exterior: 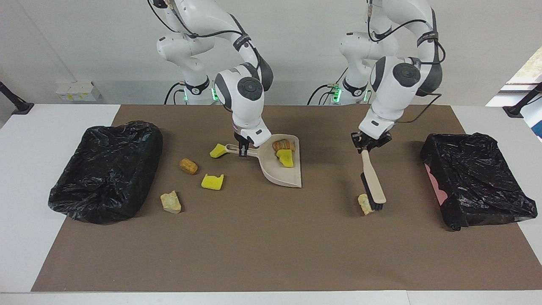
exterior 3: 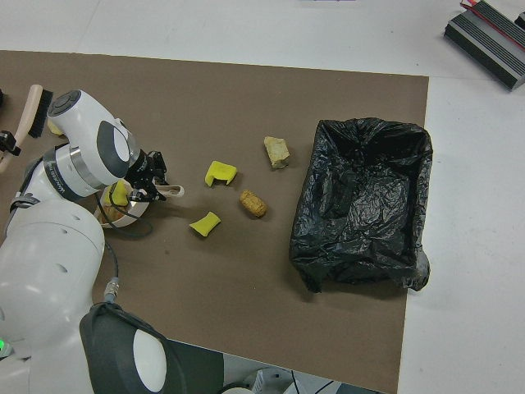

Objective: Sweep and dump trash in bin
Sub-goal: 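Sweep the farther bread chunk into the dustpan with the left gripper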

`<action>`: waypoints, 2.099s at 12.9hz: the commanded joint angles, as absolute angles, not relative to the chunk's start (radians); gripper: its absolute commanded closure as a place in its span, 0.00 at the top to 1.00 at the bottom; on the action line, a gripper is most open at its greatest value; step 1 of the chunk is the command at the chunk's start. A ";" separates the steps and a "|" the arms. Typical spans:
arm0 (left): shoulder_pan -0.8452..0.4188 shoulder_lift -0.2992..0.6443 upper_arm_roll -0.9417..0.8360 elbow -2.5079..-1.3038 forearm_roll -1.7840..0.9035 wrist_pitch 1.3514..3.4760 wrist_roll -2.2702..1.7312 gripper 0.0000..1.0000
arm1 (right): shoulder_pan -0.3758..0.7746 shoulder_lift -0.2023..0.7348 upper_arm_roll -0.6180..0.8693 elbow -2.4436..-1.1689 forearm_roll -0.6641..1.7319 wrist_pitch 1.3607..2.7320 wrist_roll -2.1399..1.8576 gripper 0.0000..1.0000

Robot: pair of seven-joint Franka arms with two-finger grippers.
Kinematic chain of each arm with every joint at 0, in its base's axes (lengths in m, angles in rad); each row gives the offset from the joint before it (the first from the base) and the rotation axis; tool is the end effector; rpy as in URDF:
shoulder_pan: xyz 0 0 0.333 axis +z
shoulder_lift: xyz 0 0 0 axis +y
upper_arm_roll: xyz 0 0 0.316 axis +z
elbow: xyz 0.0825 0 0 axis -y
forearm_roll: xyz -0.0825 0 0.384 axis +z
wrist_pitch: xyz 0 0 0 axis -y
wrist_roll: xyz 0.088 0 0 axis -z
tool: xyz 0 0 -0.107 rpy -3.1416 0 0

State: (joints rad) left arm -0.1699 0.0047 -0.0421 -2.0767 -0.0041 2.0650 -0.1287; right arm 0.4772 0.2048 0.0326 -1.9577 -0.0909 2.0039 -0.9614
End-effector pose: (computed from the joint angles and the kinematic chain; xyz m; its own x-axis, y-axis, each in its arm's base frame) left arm 0.5333 -0.1150 0.4245 0.9966 -0.0812 -0.0167 -0.0812 -0.9967 0.0016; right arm 0.5091 0.2777 0.3606 0.0477 0.9879 -0.1474 0.9939 -0.0615 -0.0910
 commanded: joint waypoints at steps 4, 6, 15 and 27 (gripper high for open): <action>-0.037 0.182 -0.054 -1.890 0.109 2.046 0.041 0.00 | 0.483 0.204 0.038 -1.943 -0.161 1.985 -0.876 0.00; -0.029 0.183 -0.054 -1.939 0.107 2.051 0.140 0.00 | 0.486 0.199 0.040 -1.957 -0.166 1.996 -0.870 0.00; -0.187 0.025 -0.064 -2.203 0.078 2.049 0.255 0.00 | 0.485 0.196 0.040 -1.970 -0.166 2.000 -0.870 0.00; -0.595 -0.037 -0.064 -2.261 -0.218 2.155 -0.228 0.00 | 0.457 0.196 0.041 -1.982 -0.158 2.000 -0.900 0.00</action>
